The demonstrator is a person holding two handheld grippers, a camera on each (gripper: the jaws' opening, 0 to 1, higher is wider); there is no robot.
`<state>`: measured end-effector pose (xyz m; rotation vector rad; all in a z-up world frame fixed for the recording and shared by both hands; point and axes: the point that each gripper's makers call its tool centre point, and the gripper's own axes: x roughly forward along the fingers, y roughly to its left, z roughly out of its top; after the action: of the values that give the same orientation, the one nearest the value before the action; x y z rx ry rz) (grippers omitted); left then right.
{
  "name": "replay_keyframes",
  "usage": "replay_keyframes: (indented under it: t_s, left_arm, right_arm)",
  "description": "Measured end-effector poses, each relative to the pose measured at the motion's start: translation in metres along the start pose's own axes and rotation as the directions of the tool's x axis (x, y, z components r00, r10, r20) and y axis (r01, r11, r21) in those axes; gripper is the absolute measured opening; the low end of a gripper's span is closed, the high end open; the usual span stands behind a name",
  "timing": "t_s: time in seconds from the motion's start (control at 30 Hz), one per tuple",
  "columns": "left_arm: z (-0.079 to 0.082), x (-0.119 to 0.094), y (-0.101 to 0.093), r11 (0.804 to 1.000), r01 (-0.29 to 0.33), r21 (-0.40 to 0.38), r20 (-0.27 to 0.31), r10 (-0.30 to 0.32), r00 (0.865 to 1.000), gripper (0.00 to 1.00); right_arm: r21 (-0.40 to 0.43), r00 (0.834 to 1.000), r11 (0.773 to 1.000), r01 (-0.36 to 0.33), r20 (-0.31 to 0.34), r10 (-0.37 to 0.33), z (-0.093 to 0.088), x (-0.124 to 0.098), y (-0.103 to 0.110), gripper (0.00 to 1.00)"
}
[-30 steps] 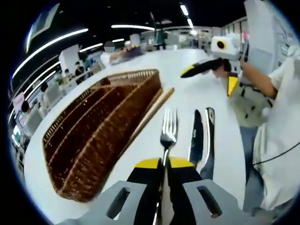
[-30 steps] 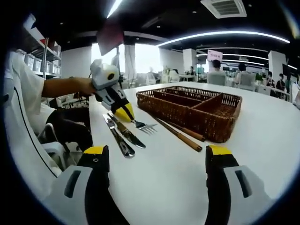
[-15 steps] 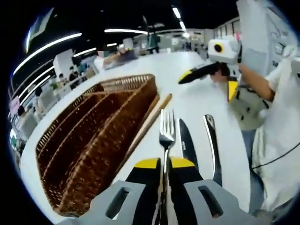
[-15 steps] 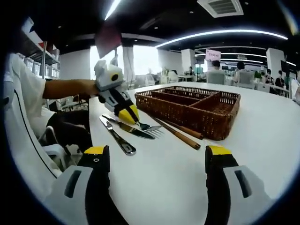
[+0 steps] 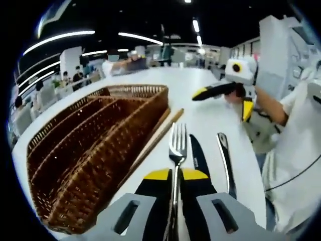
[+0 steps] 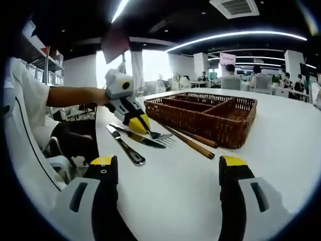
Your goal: Arrange the knives, forks, and spoons in their matching storage slots by inserting each utensil handle-first until every utensil is classified and aligned in the correct compartment
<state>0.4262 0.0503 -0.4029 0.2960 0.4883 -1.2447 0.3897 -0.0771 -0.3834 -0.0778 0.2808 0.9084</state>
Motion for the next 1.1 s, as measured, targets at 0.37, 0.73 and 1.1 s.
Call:
replay_keyframes:
  t_s: [0.37,0.73,1.1]
  left_arm:
    - [0.000,-0.001,0.017,1.000,-0.015,0.007,0.025,0.014,1.000,0.02]
    - [0.028,-0.018,0.014,0.999,-0.010,0.042,0.045,0.009,0.999,0.02]
    - [0.055,-0.036,0.023,0.999,-0.012,0.051,0.071,0.008,0.997,0.02]
  right_arm:
    - [-0.005,1.000,1.000,0.012,-0.001,-0.012,0.006,-0.003,-0.002,0.85]
    - [-0.002,1.000,1.000,0.013,0.012,-0.012,0.011,-0.002,-0.001,0.85]
    - [-0.005,1.000,1.000,0.011,0.019,-0.011,0.012,-0.001,0.001,0.84]
